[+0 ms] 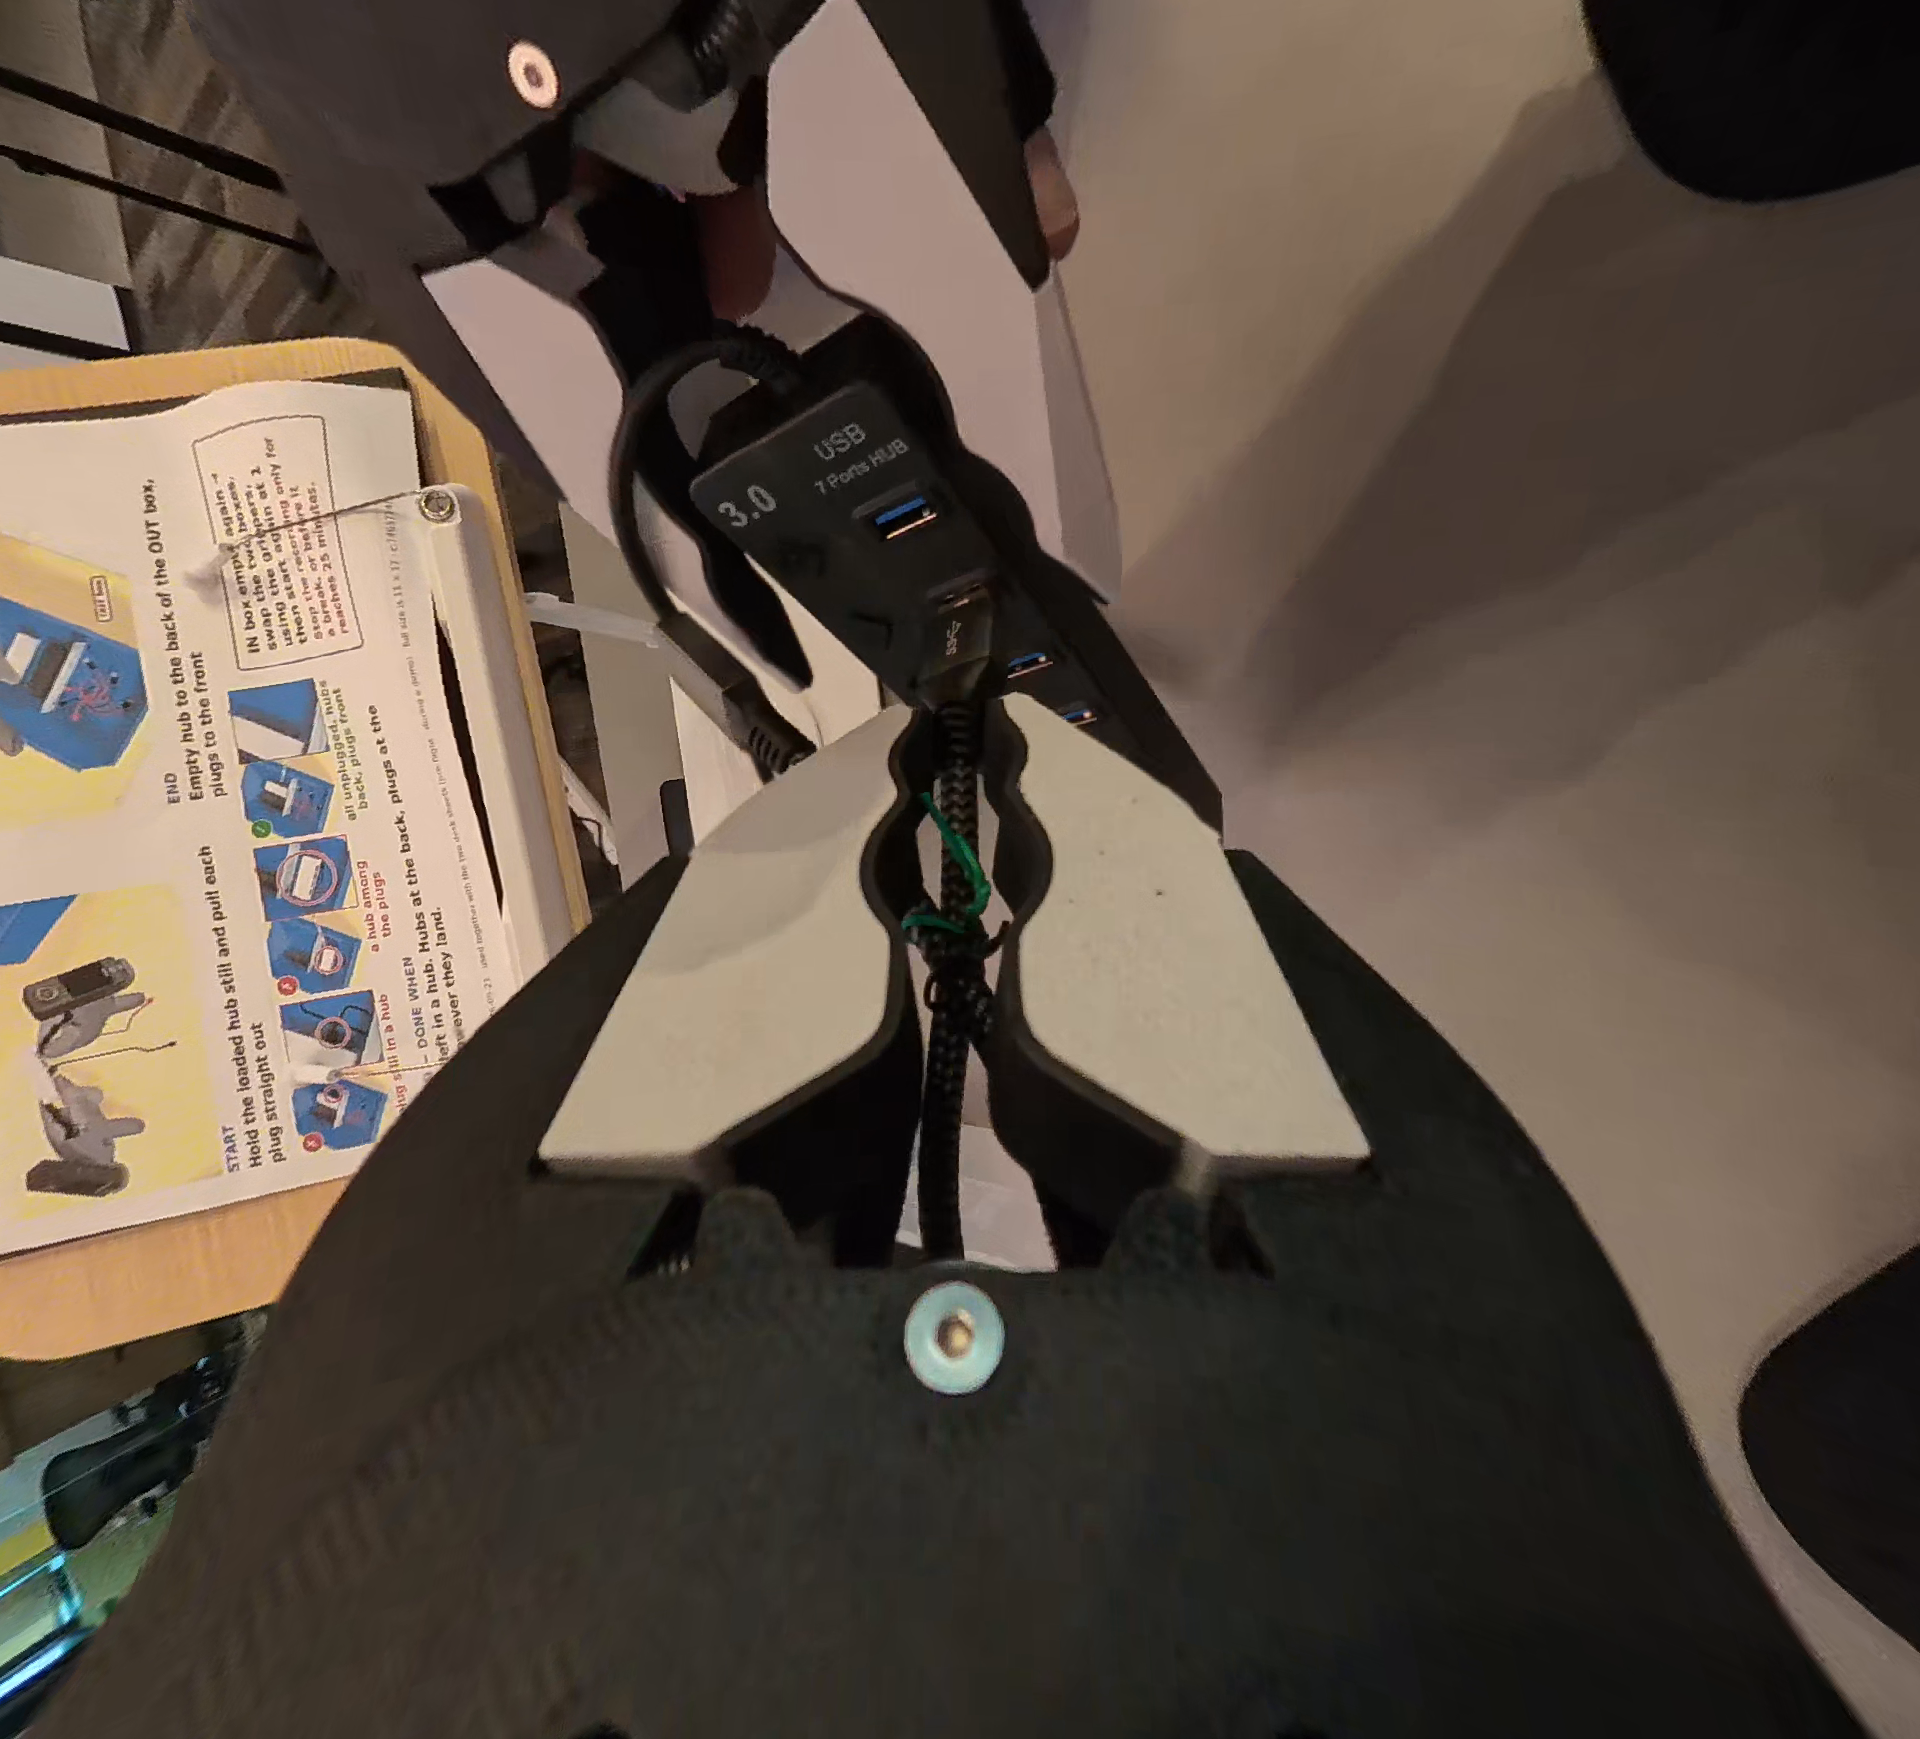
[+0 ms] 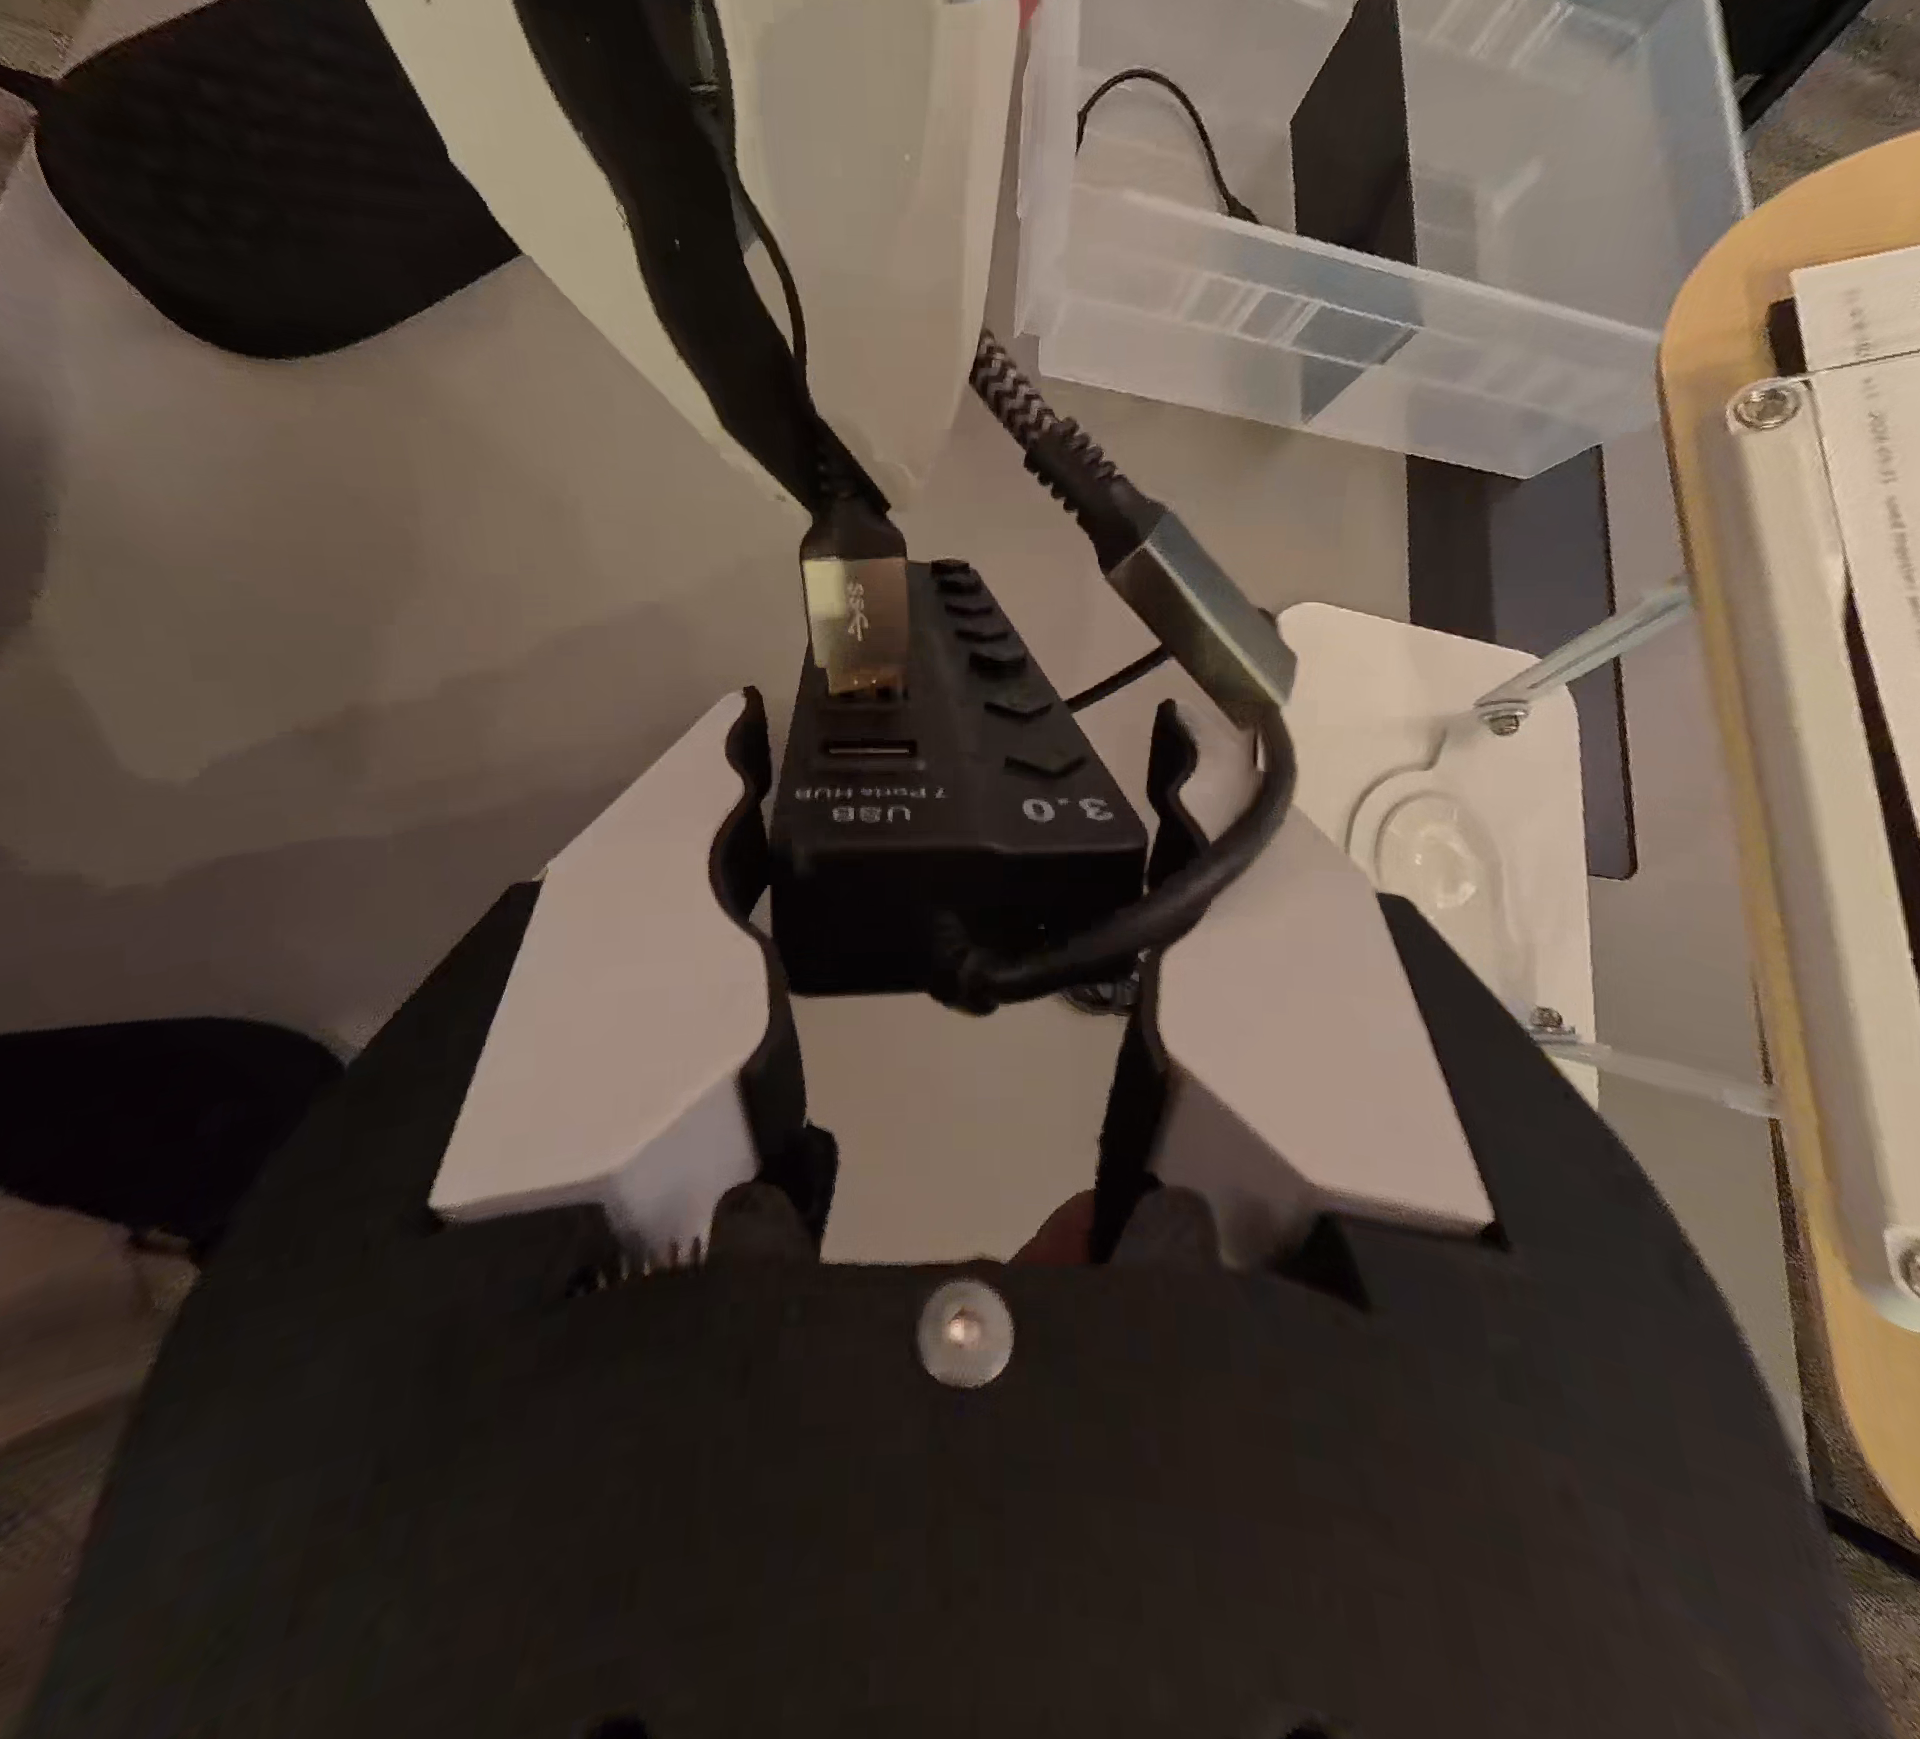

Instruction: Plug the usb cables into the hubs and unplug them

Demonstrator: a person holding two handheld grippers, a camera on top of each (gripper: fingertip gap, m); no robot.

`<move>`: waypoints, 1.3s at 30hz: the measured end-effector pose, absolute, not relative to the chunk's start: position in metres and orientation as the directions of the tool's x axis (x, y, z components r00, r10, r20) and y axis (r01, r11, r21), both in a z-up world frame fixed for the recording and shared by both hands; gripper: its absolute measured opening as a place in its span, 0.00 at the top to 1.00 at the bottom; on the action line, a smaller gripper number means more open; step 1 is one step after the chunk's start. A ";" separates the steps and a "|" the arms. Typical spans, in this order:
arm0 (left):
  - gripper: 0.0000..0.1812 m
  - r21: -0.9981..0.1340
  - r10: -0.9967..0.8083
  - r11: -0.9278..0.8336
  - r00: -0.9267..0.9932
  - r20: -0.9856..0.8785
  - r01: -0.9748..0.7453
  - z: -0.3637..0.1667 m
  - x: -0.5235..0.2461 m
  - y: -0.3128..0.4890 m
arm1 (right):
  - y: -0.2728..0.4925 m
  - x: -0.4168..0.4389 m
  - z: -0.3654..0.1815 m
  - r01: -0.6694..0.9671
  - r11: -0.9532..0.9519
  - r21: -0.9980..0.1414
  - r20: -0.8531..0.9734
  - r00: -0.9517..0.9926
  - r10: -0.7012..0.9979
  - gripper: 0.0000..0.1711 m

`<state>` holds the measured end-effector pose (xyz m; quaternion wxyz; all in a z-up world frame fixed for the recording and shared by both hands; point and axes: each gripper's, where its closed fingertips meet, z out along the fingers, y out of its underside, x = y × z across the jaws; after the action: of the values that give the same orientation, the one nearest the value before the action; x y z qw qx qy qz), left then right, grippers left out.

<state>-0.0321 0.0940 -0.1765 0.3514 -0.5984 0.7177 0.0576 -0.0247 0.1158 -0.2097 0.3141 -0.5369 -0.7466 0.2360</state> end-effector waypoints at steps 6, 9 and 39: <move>0.95 -0.309 -0.818 0.266 -0.044 -0.573 -0.913 -0.182 -0.037 0.095 | 0.114 -0.032 -0.218 0.647 0.314 -0.694 0.179 -0.267 0.947 0.64; 0.95 -0.328 -0.824 0.250 -0.023 -0.566 -0.911 -0.180 -0.040 0.096 | 0.115 -0.036 -0.214 0.615 0.338 -0.713 0.209 -0.275 0.939 0.64; 0.95 -0.673 -0.833 0.212 0.229 -0.504 -0.709 -0.198 -0.025 0.110 | 0.112 -0.040 -0.186 0.286 0.258 -0.923 0.154 -0.340 0.928 0.65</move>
<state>-0.0250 0.1102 -0.1984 0.4742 -0.6243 0.6174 -0.0653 -0.0396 0.1121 -0.1864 0.3759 -0.4347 -0.6983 0.4267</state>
